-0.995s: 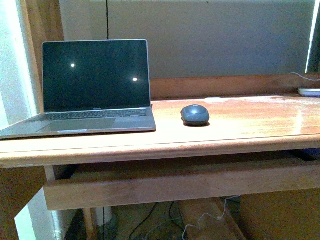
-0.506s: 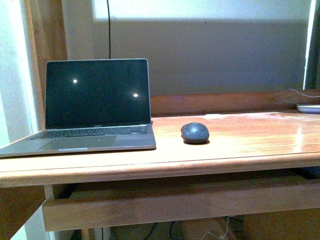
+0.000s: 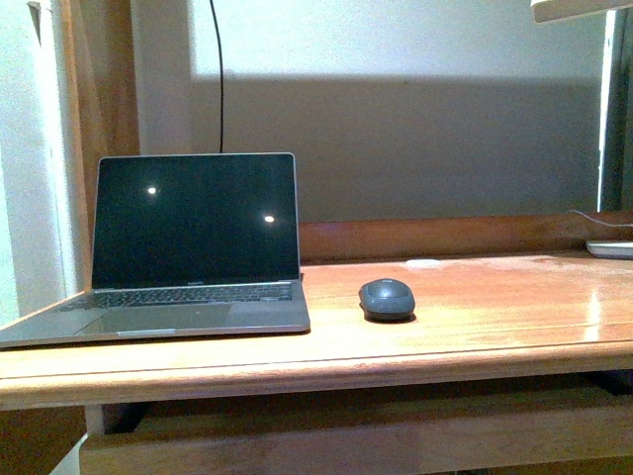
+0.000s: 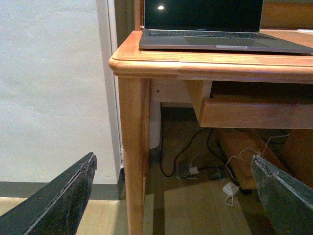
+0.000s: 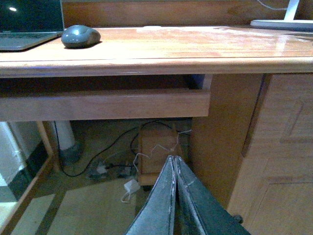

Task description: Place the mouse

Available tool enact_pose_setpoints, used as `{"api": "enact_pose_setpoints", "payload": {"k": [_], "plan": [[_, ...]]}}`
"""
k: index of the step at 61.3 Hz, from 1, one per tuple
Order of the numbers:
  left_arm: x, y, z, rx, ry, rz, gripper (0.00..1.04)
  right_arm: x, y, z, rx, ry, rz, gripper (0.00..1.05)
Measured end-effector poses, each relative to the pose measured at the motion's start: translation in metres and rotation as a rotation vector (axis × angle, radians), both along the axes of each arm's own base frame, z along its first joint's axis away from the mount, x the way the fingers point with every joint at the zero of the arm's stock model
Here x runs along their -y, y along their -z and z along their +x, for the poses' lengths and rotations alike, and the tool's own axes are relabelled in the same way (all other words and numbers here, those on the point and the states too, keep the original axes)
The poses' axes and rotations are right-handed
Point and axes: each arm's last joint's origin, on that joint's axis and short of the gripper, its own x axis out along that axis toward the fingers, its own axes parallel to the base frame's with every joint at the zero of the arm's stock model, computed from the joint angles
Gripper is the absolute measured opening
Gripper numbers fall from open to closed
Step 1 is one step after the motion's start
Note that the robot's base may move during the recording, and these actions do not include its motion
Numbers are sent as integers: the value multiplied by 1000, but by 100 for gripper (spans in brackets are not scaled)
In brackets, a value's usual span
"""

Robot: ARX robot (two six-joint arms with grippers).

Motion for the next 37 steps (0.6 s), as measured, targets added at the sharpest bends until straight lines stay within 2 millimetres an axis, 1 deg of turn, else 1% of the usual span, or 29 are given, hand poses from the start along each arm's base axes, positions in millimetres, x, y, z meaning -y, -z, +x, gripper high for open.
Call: {"api": "enact_pose_setpoints", "payload": {"k": [8, 16, 18, 23, 24, 26, 28, 31, 37], "plan": [[0, 0, 0, 0, 0, 0, 97, 0, 0, 0, 0, 0, 0, 31], [0, 0, 0, 0, 0, 0, 97, 0, 0, 0, 0, 1, 0, 51], [0, 0, 0, 0, 0, 0, 97, 0, 0, 0, 0, 0, 0, 58], [0, 0, 0, 0, 0, 0, 97, 0, 0, 0, 0, 1, 0, 72], [0, 0, 0, 0, 0, 0, 97, 0, 0, 0, 0, 1, 0, 90], [0, 0, 0, 0, 0, 0, 97, 0, 0, 0, 0, 1, 0, 97], [0, 0, 0, 0, 0, 0, 97, 0, 0, 0, 0, 1, 0, 99], [0, 0, 0, 0, 0, 0, 97, 0, 0, 0, 0, 1, 0, 97], [0, 0, 0, 0, 0, 0, 97, 0, 0, 0, 0, 1, 0, 97]]}}
